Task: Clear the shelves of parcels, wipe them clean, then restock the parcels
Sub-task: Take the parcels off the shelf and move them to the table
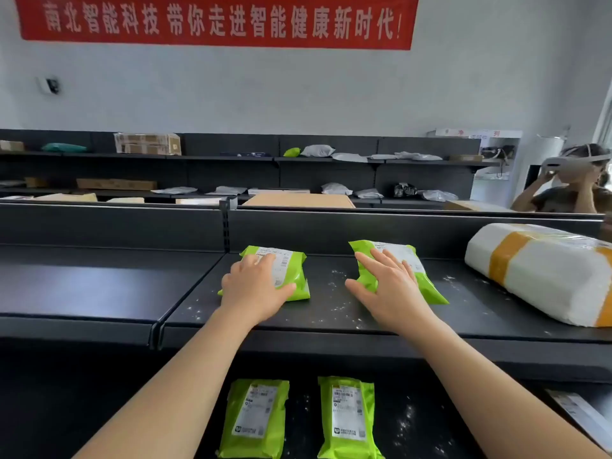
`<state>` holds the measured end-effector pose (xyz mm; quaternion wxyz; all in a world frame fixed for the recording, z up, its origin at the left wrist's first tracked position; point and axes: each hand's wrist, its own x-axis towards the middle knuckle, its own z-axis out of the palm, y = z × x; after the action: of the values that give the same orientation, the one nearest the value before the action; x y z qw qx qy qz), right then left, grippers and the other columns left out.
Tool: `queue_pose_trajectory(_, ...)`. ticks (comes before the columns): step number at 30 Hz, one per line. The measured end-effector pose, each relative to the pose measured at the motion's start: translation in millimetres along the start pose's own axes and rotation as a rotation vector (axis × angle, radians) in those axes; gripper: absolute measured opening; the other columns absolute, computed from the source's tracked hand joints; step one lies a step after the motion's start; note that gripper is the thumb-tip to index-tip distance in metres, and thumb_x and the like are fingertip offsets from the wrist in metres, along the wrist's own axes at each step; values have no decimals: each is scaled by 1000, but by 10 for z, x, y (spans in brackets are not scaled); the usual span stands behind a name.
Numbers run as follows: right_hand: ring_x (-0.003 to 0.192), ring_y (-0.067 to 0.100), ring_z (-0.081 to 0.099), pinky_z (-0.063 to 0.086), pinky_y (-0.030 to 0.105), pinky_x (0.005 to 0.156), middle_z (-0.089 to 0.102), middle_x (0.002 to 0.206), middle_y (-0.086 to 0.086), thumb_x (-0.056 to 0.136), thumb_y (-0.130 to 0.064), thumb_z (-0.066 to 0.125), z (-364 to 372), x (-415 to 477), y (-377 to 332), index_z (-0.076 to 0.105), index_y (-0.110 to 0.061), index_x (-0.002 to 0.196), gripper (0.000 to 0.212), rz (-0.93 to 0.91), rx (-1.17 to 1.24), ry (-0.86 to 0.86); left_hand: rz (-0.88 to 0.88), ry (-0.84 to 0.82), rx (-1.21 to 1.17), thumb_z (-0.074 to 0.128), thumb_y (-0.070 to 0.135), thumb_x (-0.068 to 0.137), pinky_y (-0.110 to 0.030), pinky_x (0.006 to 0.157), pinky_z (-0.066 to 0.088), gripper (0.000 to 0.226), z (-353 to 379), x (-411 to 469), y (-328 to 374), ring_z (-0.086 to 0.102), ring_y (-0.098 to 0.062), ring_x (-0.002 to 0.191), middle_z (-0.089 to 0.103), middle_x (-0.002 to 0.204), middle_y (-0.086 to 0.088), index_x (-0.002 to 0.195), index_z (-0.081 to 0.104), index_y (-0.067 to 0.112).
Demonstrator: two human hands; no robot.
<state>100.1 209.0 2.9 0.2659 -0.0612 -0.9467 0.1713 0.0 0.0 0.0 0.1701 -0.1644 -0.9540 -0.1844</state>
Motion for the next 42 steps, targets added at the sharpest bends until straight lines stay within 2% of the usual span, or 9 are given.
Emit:
queue_pose_trajectory(5, 149, 18, 7, -1, 41, 120, 23, 160, 2, 95, -52, 49, 52, 208, 22, 33, -30, 149, 61, -10, -63, 8, -138, -160, 40, 52, 83, 66, -61, 109, 19, 100, 174, 342, -45, 5, -34, 142, 6, 155, -6, 147, 15, 36)
queue_pose_trajectory(8, 149, 19, 9, -1, 40, 119, 23, 159, 2, 94, -53, 48, 61, 323, 75, 33, -31, 149, 61, -14, -100, 0, -208, -218, 68, 53, 88, 59, -67, 108, 14, 112, 252, 495, -23, 1, -39, 143, -2, 157, -7, 148, 9, 36)
queue_pose_trajectory(12, 149, 20, 9, 1, 42, 120, 24, 159, 0, 94, -55, 47, 51, 449, 154, 34, -33, 148, 60, -3, -152, 9, -267, -284, 87, 52, 93, 51, -68, 107, 17, 123, 298, 600, 59, 3, -43, 142, -6, 157, -11, 150, 3, 37)
queue_pose_trajectory(19, 148, 24, 8, 6, 50, 117, 23, 158, 4, 90, -61, 48, 4, 618, 262, 29, -33, 149, 68, 53, -242, -8, -274, -251, 113, 56, 85, 60, -59, 102, 33, 104, 405, 667, 95, 21, -42, 132, 6, 152, -14, 144, 19, 39)
queue_pose_trajectory(23, 141, 39, 15, 23, 62, 104, 21, 154, 13, 77, -78, 45, 3, 693, 294, 22, -35, 147, 85, 237, -326, -86, -302, -198, 87, 57, 77, 59, -53, 100, 32, 94, 405, 671, 141, 26, -41, 125, 13, 146, -13, 139, 26, 39)
queue_pose_trajectory(27, 131, 48, 26, 27, 65, 98, 16, 152, 21, 69, -85, 45, -5, 762, 320, 21, -40, 145, 92, 419, -349, -195, -315, -94, 5, 54, 75, 58, -51, 96, 32, 91, 345, 675, 140, 29, -39, 120, 15, 140, -11, 137, 24, 41)
queue_pose_trajectory(32, 123, 45, 42, 38, 53, 101, 20, 148, 23, 79, -62, 53, 47, 787, 415, 13, -40, 149, 83, 497, -254, -258, -269, -43, -30, 56, 76, 61, -50, 95, 34, 94, 246, 638, 142, 29, -38, 120, 15, 139, -10, 141, 19, 42)
queue_pose_trajectory(37, 110, 42, 48, 40, 45, 90, 35, 129, 17, 88, -35, 48, 52, 757, 402, 25, -35, 142, 58, 429, -239, -141, -251, -25, -55, 56, 77, 62, -50, 97, 33, 95, 233, 510, 155, 29, -38, 123, 14, 143, -9, 142, 20, 42)
queue_pose_trajectory(42, 104, 41, 50, 40, 44, 87, 36, 123, 15, 88, -34, 48, -81, 624, 367, 29, -34, 138, 54, 393, -221, -71, -216, -15, -86, 54, 79, 60, -51, 99, 33, 96, 239, 405, 176, 28, -38, 125, 15, 144, -8, 142, 19, 43)
